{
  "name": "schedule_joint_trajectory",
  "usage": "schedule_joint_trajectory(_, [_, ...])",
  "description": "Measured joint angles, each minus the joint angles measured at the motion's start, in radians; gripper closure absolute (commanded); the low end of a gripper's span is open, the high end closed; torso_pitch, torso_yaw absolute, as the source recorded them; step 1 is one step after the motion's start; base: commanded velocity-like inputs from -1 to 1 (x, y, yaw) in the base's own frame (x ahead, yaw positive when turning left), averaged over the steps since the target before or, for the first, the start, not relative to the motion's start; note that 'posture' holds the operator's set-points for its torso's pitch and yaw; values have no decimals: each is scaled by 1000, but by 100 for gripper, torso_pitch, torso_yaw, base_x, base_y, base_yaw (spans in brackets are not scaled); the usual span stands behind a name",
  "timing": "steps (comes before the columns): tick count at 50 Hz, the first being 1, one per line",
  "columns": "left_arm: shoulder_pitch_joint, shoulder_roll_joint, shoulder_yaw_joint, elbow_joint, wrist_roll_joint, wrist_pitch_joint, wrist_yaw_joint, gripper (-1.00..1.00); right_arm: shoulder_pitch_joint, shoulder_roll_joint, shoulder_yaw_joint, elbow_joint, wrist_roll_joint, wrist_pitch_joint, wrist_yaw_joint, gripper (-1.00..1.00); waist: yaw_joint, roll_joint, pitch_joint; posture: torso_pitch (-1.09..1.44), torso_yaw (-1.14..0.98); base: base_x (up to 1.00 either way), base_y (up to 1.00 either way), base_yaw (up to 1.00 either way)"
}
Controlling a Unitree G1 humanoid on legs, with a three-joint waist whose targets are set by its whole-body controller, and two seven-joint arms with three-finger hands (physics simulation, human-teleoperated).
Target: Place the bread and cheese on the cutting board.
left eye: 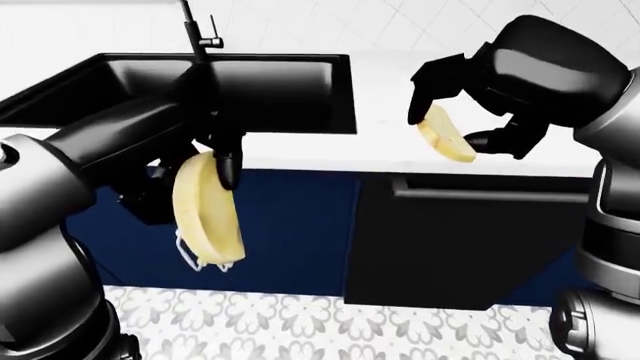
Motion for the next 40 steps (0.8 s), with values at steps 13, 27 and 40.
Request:
schedule_joint_trajectory(13, [2,6,5,4,1,1,-7,100,3,12,10,7,-2,1,3,100,22,97,-6,0,0,0,43,0])
schedule_joint_trajectory(27, [-4,2,1,0,-2,-1,-5,100,-2,1,1,3,2,-4,3,100,-2,4,1,0,0,0,43,0])
schedule_joint_trajectory(40, [13,2,6,9,-2,-4,-2,100,4,13,12,9,-1,-6,4,100,24,101,-5,0,0,0,43,0])
